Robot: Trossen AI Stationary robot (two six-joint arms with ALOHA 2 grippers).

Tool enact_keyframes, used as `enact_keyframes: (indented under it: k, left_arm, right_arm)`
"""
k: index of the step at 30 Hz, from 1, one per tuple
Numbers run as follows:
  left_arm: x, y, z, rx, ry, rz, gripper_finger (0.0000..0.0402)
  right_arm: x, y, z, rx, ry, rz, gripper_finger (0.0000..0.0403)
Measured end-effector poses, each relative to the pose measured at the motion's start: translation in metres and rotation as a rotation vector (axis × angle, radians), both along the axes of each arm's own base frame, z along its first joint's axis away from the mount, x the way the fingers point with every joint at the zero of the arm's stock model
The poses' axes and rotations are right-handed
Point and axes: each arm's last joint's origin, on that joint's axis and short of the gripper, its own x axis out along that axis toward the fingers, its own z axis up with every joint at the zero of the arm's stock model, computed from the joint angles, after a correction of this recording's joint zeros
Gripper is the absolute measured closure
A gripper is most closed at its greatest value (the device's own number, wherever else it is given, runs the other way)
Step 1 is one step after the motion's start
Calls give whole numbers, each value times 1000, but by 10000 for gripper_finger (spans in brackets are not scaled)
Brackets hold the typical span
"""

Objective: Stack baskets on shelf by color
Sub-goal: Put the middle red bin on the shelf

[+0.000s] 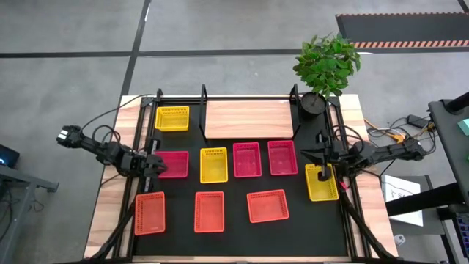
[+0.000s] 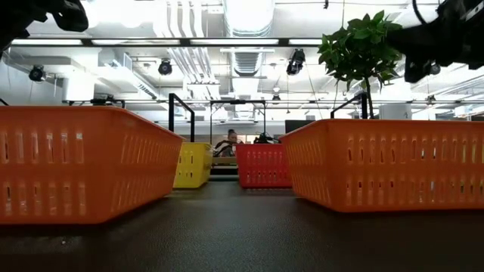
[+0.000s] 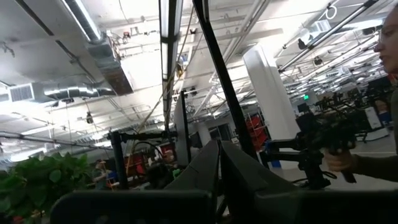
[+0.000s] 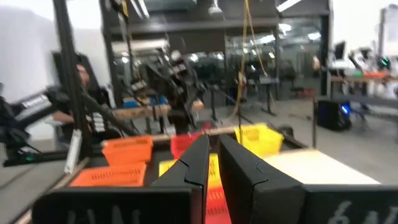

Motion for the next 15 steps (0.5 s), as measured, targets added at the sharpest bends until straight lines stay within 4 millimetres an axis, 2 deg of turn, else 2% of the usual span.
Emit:
enact_keyframes:
  k: [8, 15]
  left_arm:
    - [-2, 1, 4, -10, -44, 6, 400]
    - [0, 0, 2, -9, -27, 3, 400]
  right_arm:
    - [11, 4, 8, -50, -67, 44, 374]
    - [35, 9, -4, -82, 20, 44, 374]
